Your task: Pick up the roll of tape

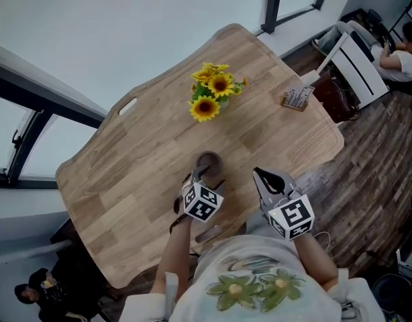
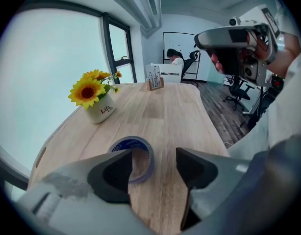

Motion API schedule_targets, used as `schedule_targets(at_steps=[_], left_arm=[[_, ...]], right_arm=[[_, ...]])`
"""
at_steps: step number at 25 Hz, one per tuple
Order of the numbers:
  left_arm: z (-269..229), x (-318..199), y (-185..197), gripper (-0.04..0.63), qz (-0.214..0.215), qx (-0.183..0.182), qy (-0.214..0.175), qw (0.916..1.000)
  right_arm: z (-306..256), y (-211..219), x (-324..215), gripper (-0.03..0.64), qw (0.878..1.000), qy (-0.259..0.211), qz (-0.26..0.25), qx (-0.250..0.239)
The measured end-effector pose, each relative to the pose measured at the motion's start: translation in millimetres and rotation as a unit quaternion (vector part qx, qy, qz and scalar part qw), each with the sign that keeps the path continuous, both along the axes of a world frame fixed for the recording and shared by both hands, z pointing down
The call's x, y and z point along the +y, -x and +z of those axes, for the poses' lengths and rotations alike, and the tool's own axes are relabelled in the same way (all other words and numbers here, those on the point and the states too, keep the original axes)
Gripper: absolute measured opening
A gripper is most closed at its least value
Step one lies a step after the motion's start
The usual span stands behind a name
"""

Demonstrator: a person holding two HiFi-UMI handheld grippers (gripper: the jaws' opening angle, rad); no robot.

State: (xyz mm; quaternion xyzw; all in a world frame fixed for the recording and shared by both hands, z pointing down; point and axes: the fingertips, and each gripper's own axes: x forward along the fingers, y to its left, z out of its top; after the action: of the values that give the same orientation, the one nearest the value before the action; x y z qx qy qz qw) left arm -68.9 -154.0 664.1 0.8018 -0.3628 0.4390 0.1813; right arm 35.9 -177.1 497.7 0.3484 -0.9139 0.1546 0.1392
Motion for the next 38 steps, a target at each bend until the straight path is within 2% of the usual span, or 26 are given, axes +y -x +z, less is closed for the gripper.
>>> schedule_targets(at_steps=[9, 26, 34, 38], left_arm=[[25, -3, -3, 0.293, 0.012, -0.015, 0.029, 0.9994], [49, -4, -10, 0.281, 0.051, -0.048, 0.054, 0.9961], [52, -6, -6, 0.209, 0.055, -0.071, 0.046, 0.9949], [54, -9, -3, 0.152, 0.077, -0.092, 0.038, 0.9921]], right_arm=[[8, 6, -12, -0.002, 1.000, 0.012, -0.006, 0.003], [15, 1, -17, -0.002, 1.000, 0.019, 0.000, 0.009], [15, 2, -12, -0.002, 1.000, 0.019, 0.002, 0.010], [15, 0, -11, -0.002, 1.000, 0.020, 0.005, 0.011]])
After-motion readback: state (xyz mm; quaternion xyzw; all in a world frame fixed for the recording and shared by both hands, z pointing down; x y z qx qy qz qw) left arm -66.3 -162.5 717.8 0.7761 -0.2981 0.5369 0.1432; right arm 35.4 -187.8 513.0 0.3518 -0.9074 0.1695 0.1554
